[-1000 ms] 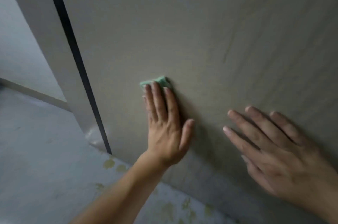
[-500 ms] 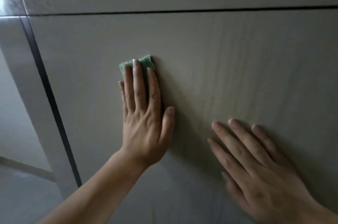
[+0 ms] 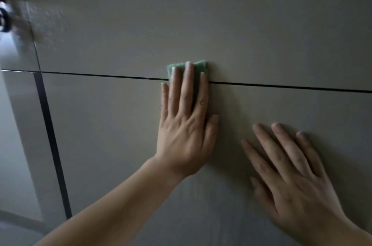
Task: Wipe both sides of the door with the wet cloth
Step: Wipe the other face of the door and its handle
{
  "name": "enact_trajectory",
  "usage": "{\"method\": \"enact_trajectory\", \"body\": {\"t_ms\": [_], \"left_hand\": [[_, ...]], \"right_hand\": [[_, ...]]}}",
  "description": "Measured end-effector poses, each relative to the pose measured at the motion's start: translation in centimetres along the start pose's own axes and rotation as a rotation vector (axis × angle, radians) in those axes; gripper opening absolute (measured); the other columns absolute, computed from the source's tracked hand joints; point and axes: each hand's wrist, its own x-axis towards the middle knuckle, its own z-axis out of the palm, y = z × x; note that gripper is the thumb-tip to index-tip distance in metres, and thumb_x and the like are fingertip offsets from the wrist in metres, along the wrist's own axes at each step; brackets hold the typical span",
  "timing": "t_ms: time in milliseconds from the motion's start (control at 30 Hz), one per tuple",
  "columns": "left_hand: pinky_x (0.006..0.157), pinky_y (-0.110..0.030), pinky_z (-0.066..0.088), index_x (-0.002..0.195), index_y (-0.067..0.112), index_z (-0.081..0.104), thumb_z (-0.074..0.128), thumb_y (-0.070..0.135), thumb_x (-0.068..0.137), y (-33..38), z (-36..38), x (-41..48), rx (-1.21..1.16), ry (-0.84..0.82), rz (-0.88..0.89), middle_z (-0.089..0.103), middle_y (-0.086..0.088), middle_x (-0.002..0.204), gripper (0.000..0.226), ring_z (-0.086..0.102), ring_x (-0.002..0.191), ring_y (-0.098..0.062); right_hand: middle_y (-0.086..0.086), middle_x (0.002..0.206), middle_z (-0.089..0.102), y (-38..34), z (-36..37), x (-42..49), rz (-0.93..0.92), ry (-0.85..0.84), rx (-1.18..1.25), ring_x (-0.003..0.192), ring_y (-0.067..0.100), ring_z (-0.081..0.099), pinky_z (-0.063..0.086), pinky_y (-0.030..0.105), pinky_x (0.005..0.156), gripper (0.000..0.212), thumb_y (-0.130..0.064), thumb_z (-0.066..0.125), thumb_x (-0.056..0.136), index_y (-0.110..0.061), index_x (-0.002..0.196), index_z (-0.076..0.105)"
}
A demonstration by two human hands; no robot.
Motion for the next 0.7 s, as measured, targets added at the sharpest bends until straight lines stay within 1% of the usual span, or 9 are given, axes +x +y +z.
{"method": "enact_trajectory", "body": {"t_ms": [67, 133, 200, 300, 400, 433, 533, 567, 700], "left_hand": [[0.128, -0.047, -0.004, 0.161, 0.011, 0.015, 0.037, 0.038, 0.104, 3.1, 0.8, 0.4, -0.006, -0.017, 0.095, 0.000, -0.009, 0.169, 0.067, -0.007, 0.158, -0.032], [0.128, -0.045, -0.004, 0.161, 0.013, 0.015, 0.037, 0.037, 0.105, 4.1, 0.9, 0.2, -0.010, -0.023, 0.121, 0.000, -0.006, 0.170, 0.065, -0.006, 0.159, -0.028], [0.128, -0.044, -0.004, 0.162, 0.015, 0.012, 0.034, 0.039, 0.105, 2.8, 0.5, -0.3, 0.030, -0.025, 0.088, -0.003, -0.004, 0.170, 0.066, -0.006, 0.159, -0.026], [0.128, -0.045, -0.007, 0.163, 0.013, 0.004, 0.030, 0.041, 0.105, -0.9, -0.2, -1.3, 0.114, -0.019, -0.015, -0.008, -0.008, 0.171, 0.069, -0.009, 0.159, -0.029], [0.127, -0.047, -0.012, 0.162, 0.011, 0.001, 0.031, 0.039, 0.103, -0.6, -0.1, -1.2, 0.058, -0.042, -0.074, -0.010, -0.011, 0.170, 0.072, -0.014, 0.157, -0.035], [0.127, -0.047, -0.011, 0.162, 0.010, 0.003, 0.034, 0.038, 0.102, 0.8, 0.3, -1.0, 0.032, -0.054, -0.045, -0.008, -0.011, 0.170, 0.073, -0.012, 0.157, -0.036], [0.128, -0.048, -0.005, 0.161, 0.012, 0.014, 0.038, 0.036, 0.102, 5.9, 2.1, -1.7, 0.009, -0.096, 0.187, 0.003, -0.009, 0.170, 0.068, -0.004, 0.159, -0.032], [0.128, -0.048, -0.003, 0.160, 0.013, 0.016, 0.038, 0.036, 0.103, 6.6, 2.4, -2.3, 0.009, -0.094, 0.212, 0.005, -0.008, 0.170, 0.065, -0.002, 0.159, -0.029], [0.128, -0.047, -0.005, 0.163, 0.017, 0.007, 0.027, 0.044, 0.107, 1.6, 2.0, -5.8, 0.084, -0.067, 0.059, -0.003, -0.005, 0.171, 0.065, -0.005, 0.159, -0.029]], "right_hand": [[0.012, 0.164, 0.033, 1.1, -0.3, -0.2, 0.016, -0.005, -0.017, 0.152, 0.033, 0.027, 0.019, 0.055, 0.124, 0.060, -0.034, 0.049, 0.094, -0.015, 0.150, 0.048], [0.013, 0.164, 0.033, 2.0, -0.6, -0.7, 0.027, -0.011, -0.019, 0.152, 0.034, 0.027, 0.019, 0.056, 0.123, 0.061, -0.034, 0.050, 0.093, -0.014, 0.151, 0.047], [0.013, 0.164, 0.032, 2.5, -0.8, -1.1, 0.032, -0.021, -0.016, 0.152, 0.034, 0.026, 0.018, 0.055, 0.124, 0.063, -0.035, 0.049, 0.093, -0.014, 0.152, 0.044], [0.013, 0.164, 0.031, 2.4, -0.9, -1.2, 0.054, -0.040, 0.016, 0.153, 0.034, 0.025, 0.014, 0.053, 0.125, 0.065, -0.037, 0.048, 0.092, -0.014, 0.153, 0.042], [0.014, 0.164, 0.030, 2.1, -0.9, -1.1, 0.066, -0.060, 0.032, 0.153, 0.035, 0.023, 0.014, 0.055, 0.125, 0.066, -0.038, 0.049, 0.091, -0.013, 0.152, 0.045], [0.014, 0.164, 0.029, 2.2, -0.8, -1.2, 0.059, -0.065, 0.032, 0.153, 0.035, 0.023, 0.014, 0.055, 0.125, 0.065, -0.037, 0.049, 0.092, -0.013, 0.152, 0.046], [0.011, 0.166, 0.027, 2.8, -0.7, -1.8, 0.044, -0.076, 0.031, 0.154, 0.033, 0.022, 0.012, 0.053, 0.126, 0.064, -0.035, 0.049, 0.090, -0.013, 0.150, 0.047], [0.011, 0.166, 0.027, 3.1, -0.7, -2.1, 0.035, -0.074, 0.024, 0.154, 0.032, 0.021, 0.012, 0.053, 0.126, 0.064, -0.035, 0.049, 0.090, -0.013, 0.150, 0.046], [0.012, 0.164, 0.030, 3.7, -0.8, -3.1, 0.019, -0.046, 0.017, 0.153, 0.034, 0.023, 0.016, 0.054, 0.125, 0.064, -0.035, 0.049, 0.093, -0.012, 0.153, 0.044]]}}
